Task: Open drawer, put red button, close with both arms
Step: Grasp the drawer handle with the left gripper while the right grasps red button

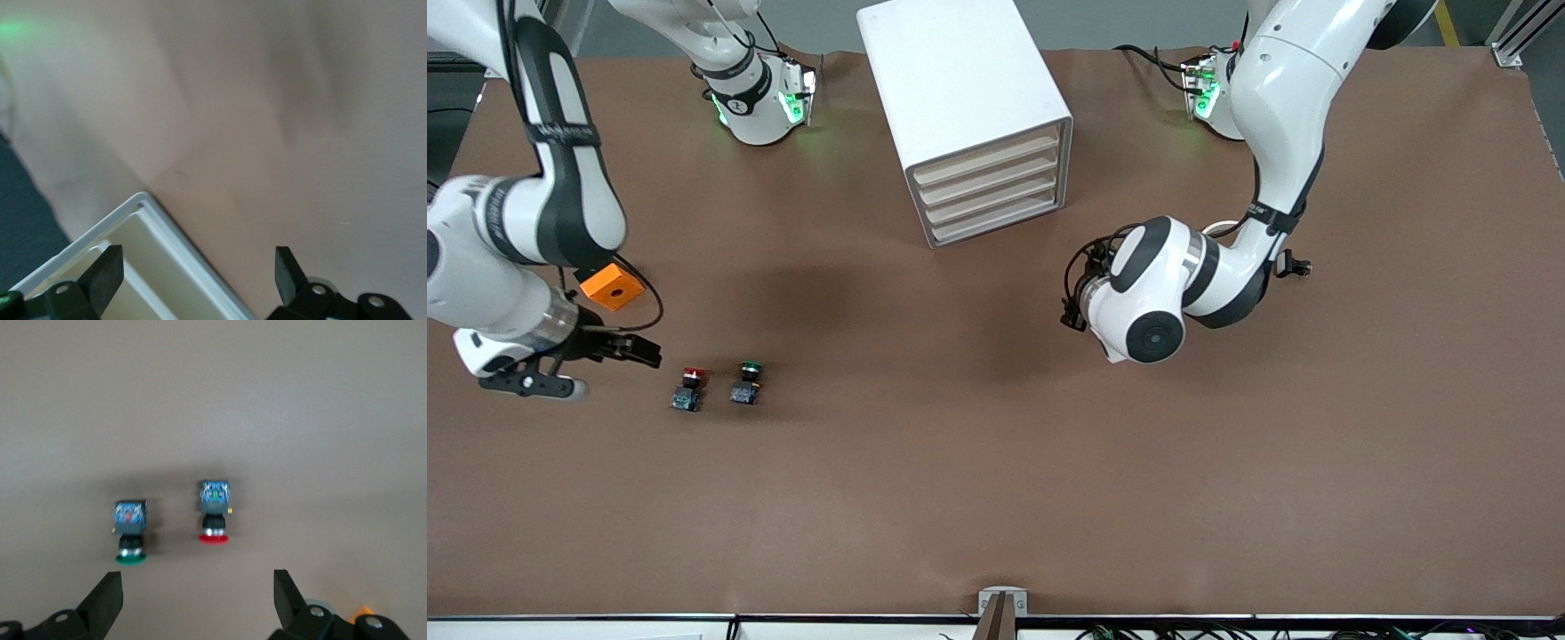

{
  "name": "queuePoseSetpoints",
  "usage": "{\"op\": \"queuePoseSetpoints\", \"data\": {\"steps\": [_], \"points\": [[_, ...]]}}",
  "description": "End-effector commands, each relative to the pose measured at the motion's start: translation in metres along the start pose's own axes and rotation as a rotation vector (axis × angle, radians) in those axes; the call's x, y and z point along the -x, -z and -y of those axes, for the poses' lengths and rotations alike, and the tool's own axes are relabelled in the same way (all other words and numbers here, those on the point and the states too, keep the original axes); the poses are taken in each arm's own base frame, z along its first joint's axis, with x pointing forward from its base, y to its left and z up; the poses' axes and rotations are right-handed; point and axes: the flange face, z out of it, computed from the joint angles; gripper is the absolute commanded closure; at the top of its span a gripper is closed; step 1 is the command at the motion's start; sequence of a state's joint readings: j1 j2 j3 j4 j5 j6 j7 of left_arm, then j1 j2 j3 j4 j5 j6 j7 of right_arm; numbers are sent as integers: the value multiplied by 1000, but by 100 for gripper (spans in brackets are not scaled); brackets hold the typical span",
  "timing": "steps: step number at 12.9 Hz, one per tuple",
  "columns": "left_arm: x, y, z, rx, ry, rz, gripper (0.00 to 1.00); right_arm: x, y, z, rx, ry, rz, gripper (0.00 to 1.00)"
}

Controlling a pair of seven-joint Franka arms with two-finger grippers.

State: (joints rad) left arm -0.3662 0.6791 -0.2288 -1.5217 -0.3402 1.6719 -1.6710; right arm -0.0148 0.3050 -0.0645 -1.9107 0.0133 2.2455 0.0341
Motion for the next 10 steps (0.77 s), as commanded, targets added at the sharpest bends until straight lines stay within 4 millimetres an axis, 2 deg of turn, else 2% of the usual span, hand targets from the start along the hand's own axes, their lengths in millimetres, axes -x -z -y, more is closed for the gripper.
{"op": "queuePoseSetpoints", "data": {"steps": [1,4,7,8,10], "points": [[15,-18,12,-154,31,72,0,-12,-53,1,3,-19,-27,0],[22,-38,10,-278,219,197,0,-17,-97,-3,7,-24,-54,0],[34,-74,-2,-393,429,265,1,-14,-124,-1,10,-22,-34,0],[41,-82,-2,-413,444,273,12,-12,-130,-1,11,-24,-25,0],[61,-93,2,-451,492,281,20,-11,-138,-2,9,-60,-13,0]]}}
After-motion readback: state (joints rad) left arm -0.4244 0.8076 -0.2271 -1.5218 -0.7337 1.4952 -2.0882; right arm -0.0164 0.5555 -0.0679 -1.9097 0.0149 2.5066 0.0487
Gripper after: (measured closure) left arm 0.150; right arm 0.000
